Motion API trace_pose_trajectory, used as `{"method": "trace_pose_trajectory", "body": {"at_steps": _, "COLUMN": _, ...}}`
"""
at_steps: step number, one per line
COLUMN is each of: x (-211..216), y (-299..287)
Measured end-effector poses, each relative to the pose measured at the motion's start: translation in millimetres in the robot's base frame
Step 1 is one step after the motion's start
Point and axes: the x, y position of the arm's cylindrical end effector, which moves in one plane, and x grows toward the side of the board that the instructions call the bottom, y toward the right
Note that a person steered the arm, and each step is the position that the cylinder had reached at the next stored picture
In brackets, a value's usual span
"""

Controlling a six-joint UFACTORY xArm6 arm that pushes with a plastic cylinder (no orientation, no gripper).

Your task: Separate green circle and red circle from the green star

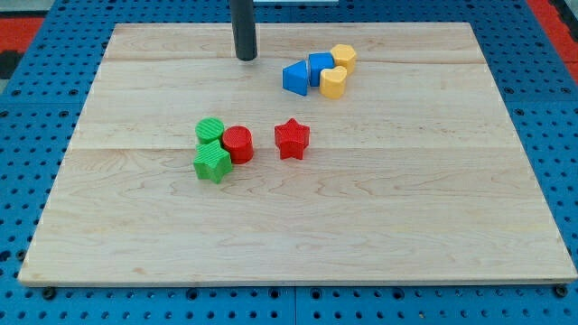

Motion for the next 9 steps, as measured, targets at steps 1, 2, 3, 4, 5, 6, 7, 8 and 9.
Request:
{"method": "trace_pose_trajectory", "body": {"at_steps": 1, "x": 42.1, "y": -43.1}}
{"method": "trace_pose_trajectory", "body": {"at_steps": 2, "x": 42.9, "y": -53.7}}
{"method": "trace_pose_trajectory", "body": {"at_steps": 3, "x": 42.9, "y": -81.4}}
{"method": "trace_pose_trajectory", "body": {"at_steps": 4, "x": 57.3, "y": -123.9}}
{"method": "trace_pose_trajectory", "body": {"at_steps": 5, "x": 119.6, "y": -124.2}}
{"method": "trace_pose_trajectory", "body": {"at_steps": 6, "x": 141.8, "y": -86.2}}
{"method": "trace_pose_trajectory", "body": {"at_steps": 7, "x": 146.1, "y": -51.6}}
{"method": "trace_pose_trajectory", "body": {"at_steps": 8, "x": 148.6, "y": -6.5}}
{"method": "trace_pose_trajectory", "body": {"at_steps": 9, "x": 180.0, "y": 26.0}}
